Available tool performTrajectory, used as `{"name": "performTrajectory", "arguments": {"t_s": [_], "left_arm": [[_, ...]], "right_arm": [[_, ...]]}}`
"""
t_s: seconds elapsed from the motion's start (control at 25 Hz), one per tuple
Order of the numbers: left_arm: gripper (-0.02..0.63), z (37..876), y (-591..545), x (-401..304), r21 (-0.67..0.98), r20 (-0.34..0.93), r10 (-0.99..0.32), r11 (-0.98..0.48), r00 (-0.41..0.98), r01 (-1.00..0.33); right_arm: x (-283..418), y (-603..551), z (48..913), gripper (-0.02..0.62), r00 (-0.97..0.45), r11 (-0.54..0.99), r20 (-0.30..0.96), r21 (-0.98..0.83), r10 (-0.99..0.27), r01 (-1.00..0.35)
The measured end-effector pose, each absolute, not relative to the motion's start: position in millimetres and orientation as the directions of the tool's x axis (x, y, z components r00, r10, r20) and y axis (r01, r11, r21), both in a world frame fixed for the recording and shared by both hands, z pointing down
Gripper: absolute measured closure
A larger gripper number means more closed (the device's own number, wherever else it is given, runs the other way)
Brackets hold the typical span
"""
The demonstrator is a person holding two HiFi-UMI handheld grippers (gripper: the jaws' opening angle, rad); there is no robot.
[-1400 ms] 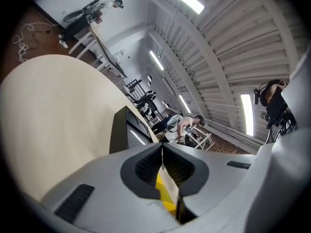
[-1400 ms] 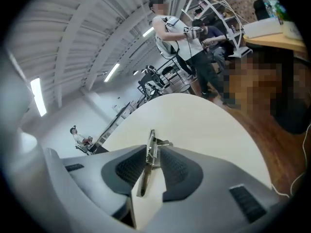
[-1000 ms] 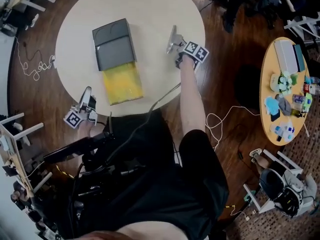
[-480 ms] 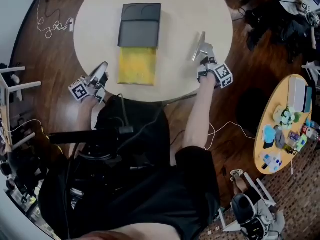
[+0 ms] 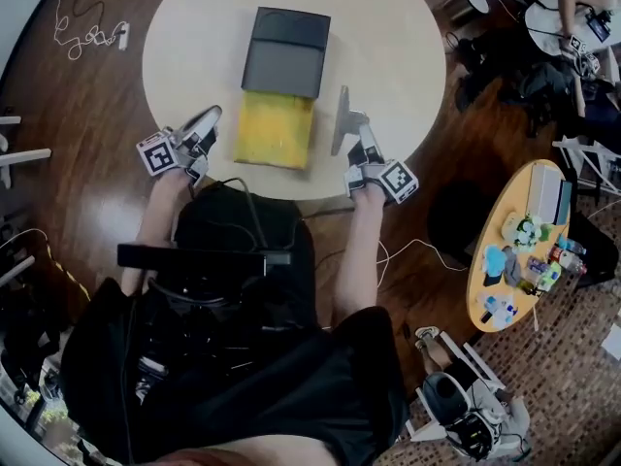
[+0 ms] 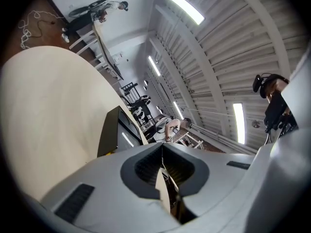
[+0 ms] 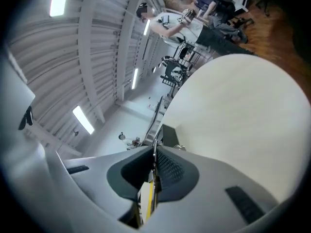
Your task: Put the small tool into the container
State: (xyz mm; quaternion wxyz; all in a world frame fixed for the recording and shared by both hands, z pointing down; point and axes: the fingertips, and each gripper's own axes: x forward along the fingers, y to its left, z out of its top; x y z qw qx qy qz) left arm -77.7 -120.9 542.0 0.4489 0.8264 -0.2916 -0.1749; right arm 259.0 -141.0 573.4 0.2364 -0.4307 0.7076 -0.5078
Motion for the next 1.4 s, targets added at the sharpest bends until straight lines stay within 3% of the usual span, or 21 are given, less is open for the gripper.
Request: {"name": "performTrajectory", "arguments": {"t_s": [0.32,0.68,0.88,1.4], "left_arm": [[0.611,560.8,-121.6,-114.0,0.882,-0.083,-0.637,-0.404,0.767,-0.241],[0.612,581.5,-117.3,-135.1,0.909,-0.120,-0.594,-0.389,0.795,-0.153],[0.612,583.4,-110.7,-136.7,0.916,-0.138,-0.589,-0.381,0.797,-0.123],[0.612,582.3,-99.1,-145.4,0.913,-0.114,-0.650,-0.366,0.752,-0.178]], "right_arm": [[133.0,-113.5,565.3,0.591,-0.631,0.133,0.159,-0.911,-0.760,-0.390],[107.3,-97.9,575.0,0.592,-0.548,0.050,0.282,-0.857,-0.787,-0.512],[109.1,-78.1,589.8,0.592,-0.471,-0.111,0.433,-0.815,-0.768,-0.568],[58.1,-123.7,642.8,0.592,-0.511,-0.126,0.515,-0.778,-0.688,-0.615]]}}
